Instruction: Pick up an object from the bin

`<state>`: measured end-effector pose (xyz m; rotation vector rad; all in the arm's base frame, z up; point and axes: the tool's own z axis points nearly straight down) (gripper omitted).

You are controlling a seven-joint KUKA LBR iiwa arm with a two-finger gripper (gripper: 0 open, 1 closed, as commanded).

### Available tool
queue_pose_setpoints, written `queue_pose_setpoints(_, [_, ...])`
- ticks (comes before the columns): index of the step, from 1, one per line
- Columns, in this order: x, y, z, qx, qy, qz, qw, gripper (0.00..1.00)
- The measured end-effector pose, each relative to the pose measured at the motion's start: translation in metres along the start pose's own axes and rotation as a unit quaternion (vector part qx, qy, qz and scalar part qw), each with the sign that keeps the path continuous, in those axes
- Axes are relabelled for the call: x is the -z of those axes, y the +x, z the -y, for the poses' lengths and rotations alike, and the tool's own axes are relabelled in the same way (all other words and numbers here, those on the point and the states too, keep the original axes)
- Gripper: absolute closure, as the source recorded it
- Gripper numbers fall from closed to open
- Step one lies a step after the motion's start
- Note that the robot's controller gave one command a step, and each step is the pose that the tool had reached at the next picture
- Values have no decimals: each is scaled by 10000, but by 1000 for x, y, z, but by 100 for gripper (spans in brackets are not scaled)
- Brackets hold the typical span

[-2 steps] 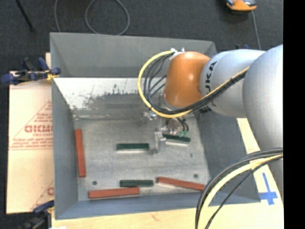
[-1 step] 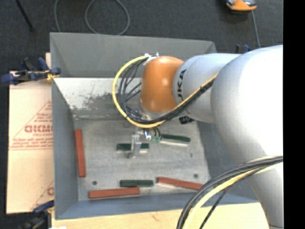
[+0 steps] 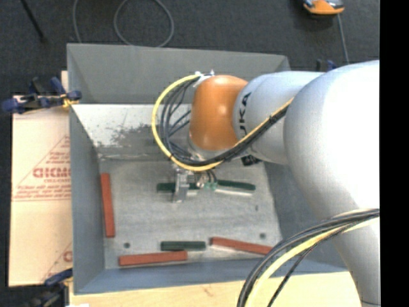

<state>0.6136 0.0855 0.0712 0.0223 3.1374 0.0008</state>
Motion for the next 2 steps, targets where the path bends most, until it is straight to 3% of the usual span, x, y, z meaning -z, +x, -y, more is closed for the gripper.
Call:
queue_pose_setpoints(1, [125, -2, 25, -273, -5, 45, 9996, 100])
queue_pose_setpoints(2, [243, -11, 71, 1744, 15, 38, 9847, 100])
